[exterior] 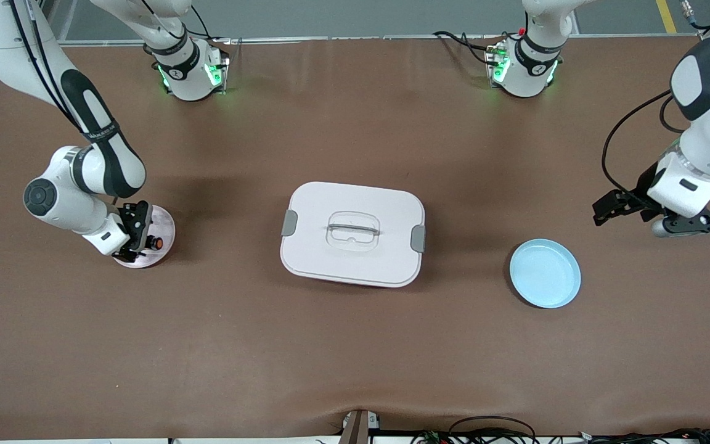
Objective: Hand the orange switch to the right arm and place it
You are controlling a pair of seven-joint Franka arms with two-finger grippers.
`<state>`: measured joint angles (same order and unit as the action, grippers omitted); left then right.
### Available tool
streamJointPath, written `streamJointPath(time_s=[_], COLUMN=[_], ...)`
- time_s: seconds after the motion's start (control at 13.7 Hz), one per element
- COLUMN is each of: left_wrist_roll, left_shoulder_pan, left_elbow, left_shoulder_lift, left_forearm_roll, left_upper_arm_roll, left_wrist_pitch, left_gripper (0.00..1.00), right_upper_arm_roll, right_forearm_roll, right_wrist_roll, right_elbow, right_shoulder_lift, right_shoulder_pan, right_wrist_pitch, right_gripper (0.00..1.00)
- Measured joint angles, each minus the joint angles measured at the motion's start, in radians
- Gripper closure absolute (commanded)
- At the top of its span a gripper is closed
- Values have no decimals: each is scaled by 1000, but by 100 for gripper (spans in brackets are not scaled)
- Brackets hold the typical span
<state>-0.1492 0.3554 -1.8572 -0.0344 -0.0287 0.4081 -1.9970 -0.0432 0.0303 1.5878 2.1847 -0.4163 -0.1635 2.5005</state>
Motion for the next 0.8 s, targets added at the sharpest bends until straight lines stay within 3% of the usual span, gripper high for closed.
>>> streamJointPath(time_s=[0.44,0.8], left_wrist_roll=[0,0], left_shoulder_pan=[3,3], left_elbow=[62,97], left_shoulder_lift=[10,10], left_forearm_roll=[0,1], left_upper_arm_roll=[0,0], left_wrist_pitch=[64,104], left_gripper=[0,0], right_upper_arm_roll=[5,16], right_forearm_roll=[0,36], right_wrist_roll=[-279,-350], right_elbow=[-48,-58], right_shoulder_lift=[111,212], right_shoulder_pan=[-8,-68], right_wrist_pitch=[-253,-300], right_gripper=[0,0])
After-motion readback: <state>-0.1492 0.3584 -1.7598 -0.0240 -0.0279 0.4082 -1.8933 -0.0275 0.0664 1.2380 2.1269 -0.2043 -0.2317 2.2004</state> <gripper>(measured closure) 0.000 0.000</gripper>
